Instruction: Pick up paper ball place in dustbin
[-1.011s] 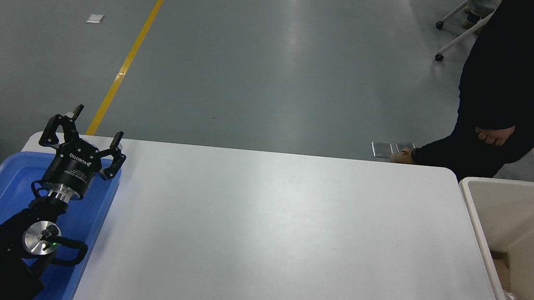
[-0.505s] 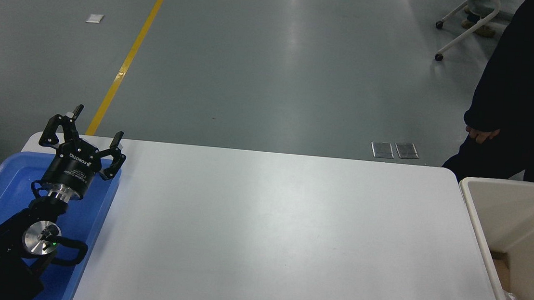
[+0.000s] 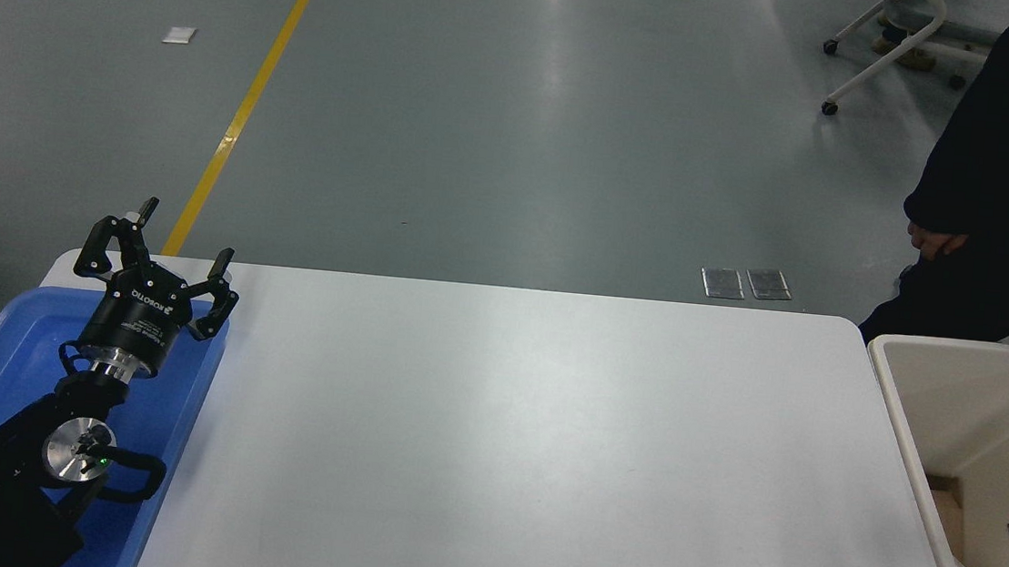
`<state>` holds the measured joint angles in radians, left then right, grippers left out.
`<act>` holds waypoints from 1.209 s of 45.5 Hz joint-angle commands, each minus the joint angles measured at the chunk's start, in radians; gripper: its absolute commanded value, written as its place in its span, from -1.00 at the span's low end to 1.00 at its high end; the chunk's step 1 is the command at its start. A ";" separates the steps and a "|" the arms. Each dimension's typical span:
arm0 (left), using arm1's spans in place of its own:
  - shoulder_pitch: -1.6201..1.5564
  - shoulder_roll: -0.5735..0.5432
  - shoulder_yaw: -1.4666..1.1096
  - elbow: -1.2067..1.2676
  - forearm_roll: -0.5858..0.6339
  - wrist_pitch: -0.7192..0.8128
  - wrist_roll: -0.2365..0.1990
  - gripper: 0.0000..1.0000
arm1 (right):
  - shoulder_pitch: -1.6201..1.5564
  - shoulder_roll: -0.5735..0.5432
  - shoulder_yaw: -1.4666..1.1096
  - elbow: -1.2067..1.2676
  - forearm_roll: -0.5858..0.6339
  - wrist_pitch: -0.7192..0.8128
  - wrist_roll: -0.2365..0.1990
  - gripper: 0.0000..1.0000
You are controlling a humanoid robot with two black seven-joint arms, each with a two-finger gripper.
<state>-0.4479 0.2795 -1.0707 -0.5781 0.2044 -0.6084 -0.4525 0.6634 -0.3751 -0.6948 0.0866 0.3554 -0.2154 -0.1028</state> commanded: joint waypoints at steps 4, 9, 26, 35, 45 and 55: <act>0.000 0.000 0.000 0.000 0.000 0.001 0.000 0.97 | 0.172 -0.030 -0.201 0.073 -0.098 0.021 0.003 1.00; 0.000 0.000 0.000 0.000 0.000 -0.001 0.000 0.97 | 0.260 -0.033 -0.279 0.152 -0.098 0.022 0.003 1.00; 0.000 0.000 0.000 0.000 0.000 0.001 0.000 0.97 | 0.611 -0.059 -0.354 0.570 -0.171 0.021 0.003 1.00; 0.000 0.000 0.000 0.000 0.000 -0.001 0.000 0.97 | 0.745 -0.084 -0.356 0.745 -0.222 0.022 0.002 1.00; 0.000 0.000 0.000 0.000 0.000 -0.001 0.000 0.97 | 0.921 -0.139 -0.385 0.970 -0.236 0.042 -0.002 1.00; 0.000 0.000 0.000 0.000 0.000 -0.001 0.000 0.97 | 1.222 -0.186 -0.474 1.226 -0.234 0.226 -0.003 1.00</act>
<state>-0.4479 0.2795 -1.0707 -0.5783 0.2043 -0.6086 -0.4525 1.5992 -0.5159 -1.0935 1.0513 0.1301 -0.1365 -0.1036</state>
